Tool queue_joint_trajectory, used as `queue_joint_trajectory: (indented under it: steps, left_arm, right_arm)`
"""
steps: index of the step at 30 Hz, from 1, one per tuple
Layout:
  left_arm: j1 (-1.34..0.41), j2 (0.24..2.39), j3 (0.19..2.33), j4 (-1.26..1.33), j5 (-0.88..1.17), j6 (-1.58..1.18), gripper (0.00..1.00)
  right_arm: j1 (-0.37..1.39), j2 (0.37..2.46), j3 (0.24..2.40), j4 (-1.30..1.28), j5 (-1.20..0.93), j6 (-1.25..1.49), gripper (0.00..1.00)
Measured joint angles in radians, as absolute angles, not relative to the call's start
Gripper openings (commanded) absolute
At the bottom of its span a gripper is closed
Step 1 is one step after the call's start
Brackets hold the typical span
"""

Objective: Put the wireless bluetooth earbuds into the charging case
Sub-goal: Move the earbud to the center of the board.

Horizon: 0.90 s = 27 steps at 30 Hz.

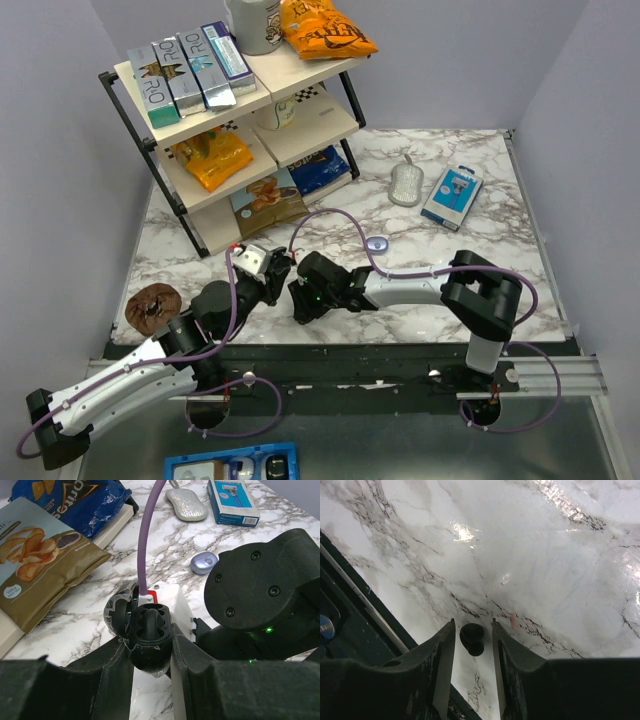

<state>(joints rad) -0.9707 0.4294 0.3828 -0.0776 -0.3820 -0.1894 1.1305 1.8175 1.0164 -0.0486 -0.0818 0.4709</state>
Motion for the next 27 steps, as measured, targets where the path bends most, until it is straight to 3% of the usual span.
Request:
queue_joint_trajectory:
  steps: [4,12,22,27]
  left_arm:
    - [-0.971,0.429,0.383,-0.077,-0.382,-0.189,0.00]
    - [-0.971,0.429,0.383,-0.077,-0.382,-0.188,0.00]
    - [-0.971,0.437,0.383,-0.076,-0.382,-0.188,0.00]
    - [-0.971,0.443,0.383,-0.073,-0.381,-0.188,0.00]
  right_arm:
    - [1.131,1.822,1.022,-0.056,-0.083,0.471,0.31]
    - [1.131,1.799,1.007,-0.061,-0.080,0.480,0.26]
    - [1.117,1.642,0.948,-0.116,0.001,0.476,0.25]
    - [1.027,1.575,0.902,-0.123,0.020,0.461,0.26]
